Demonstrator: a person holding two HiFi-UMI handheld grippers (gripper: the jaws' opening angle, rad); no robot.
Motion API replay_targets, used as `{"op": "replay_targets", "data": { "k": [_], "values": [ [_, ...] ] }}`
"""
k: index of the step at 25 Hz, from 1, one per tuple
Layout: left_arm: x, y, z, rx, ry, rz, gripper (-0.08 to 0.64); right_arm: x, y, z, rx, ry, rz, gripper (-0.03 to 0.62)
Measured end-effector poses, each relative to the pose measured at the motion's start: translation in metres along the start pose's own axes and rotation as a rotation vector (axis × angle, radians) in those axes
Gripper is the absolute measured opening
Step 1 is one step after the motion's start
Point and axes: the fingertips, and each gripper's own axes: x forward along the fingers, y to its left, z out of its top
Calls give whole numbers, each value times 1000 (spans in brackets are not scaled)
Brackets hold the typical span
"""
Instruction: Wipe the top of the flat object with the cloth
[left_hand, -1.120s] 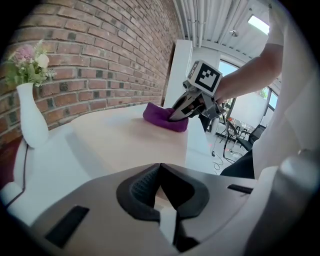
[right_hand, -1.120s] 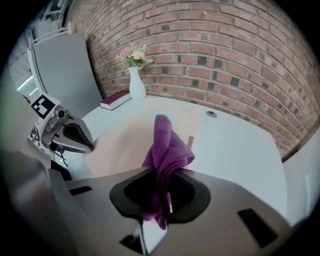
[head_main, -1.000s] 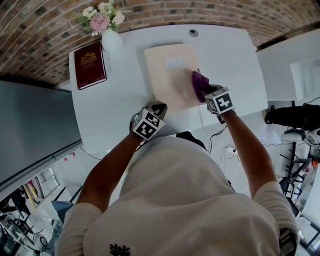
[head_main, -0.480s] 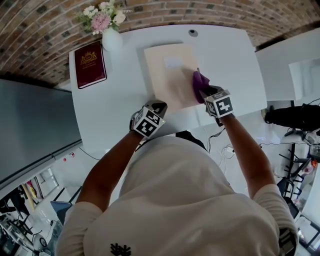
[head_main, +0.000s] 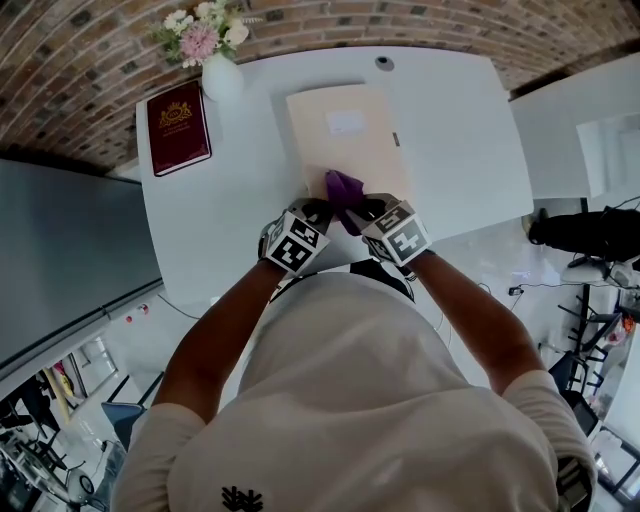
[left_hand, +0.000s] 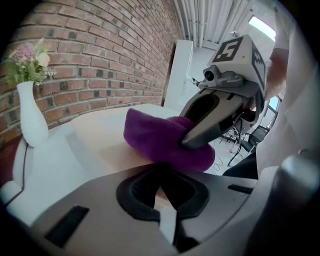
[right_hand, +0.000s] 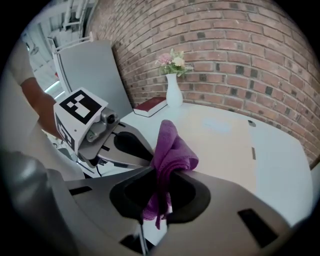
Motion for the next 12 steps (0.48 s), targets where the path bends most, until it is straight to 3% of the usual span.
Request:
{"op": "replay_targets", "data": {
  "k": [3, 8, 12],
  "values": [
    [0, 0, 0, 0, -1, -2, 25, 12, 14, -10, 6, 19, 25, 85],
    [0, 1, -2, 2, -4, 0, 25, 0, 0, -4, 26, 18, -19, 86],
    [0, 3, -1, -8, -14, 4, 25, 5, -20, -35, 49, 42, -39, 86]
  ]
}}
